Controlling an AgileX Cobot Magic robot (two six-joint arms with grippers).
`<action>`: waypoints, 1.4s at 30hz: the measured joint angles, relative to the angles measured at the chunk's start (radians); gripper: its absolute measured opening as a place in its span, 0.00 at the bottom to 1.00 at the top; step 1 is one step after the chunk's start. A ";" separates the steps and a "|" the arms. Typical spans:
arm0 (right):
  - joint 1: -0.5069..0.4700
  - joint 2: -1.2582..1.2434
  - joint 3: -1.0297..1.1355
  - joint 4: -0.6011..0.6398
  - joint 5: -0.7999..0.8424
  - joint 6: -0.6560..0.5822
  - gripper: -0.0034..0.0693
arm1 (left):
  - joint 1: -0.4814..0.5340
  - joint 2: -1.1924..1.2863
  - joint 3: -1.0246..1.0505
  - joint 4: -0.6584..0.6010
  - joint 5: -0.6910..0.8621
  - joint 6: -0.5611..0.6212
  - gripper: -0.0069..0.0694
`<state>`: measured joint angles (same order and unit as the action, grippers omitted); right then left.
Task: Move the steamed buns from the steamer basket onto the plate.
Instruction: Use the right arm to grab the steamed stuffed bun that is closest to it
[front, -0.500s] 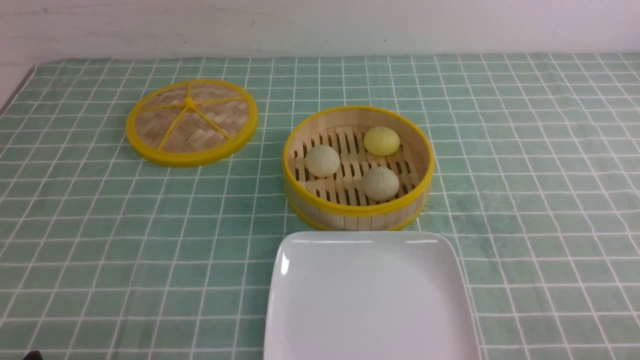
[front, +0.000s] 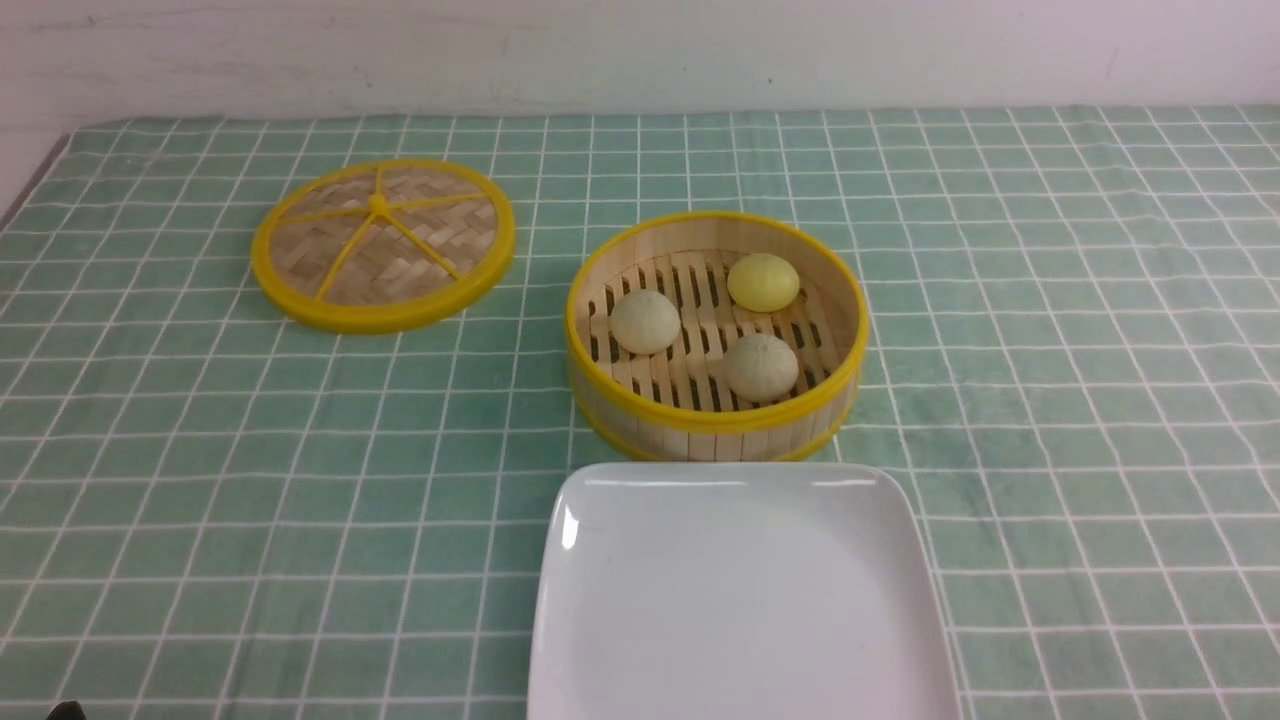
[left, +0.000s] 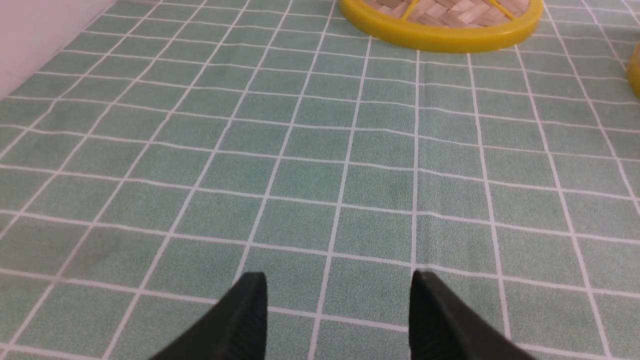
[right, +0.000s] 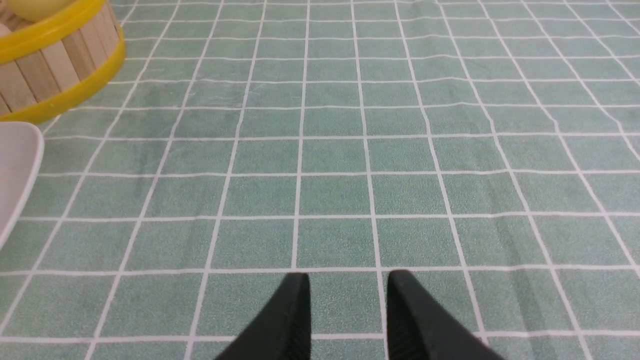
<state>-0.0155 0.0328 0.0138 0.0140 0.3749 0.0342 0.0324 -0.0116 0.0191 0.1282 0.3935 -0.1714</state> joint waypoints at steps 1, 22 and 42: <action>0.000 0.000 0.000 0.000 0.000 0.000 0.38 | 0.000 0.000 0.000 0.000 0.000 0.000 0.62; 0.000 0.000 0.000 0.000 0.000 0.000 0.38 | 0.000 0.000 0.000 0.000 0.000 0.000 0.62; 0.000 0.000 -0.323 0.052 0.103 0.000 0.38 | 0.000 0.000 0.000 0.000 0.000 0.000 0.62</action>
<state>-0.0155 0.0328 -0.3089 0.0661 0.4783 0.0342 0.0324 -0.0116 0.0191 0.1282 0.3935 -0.1714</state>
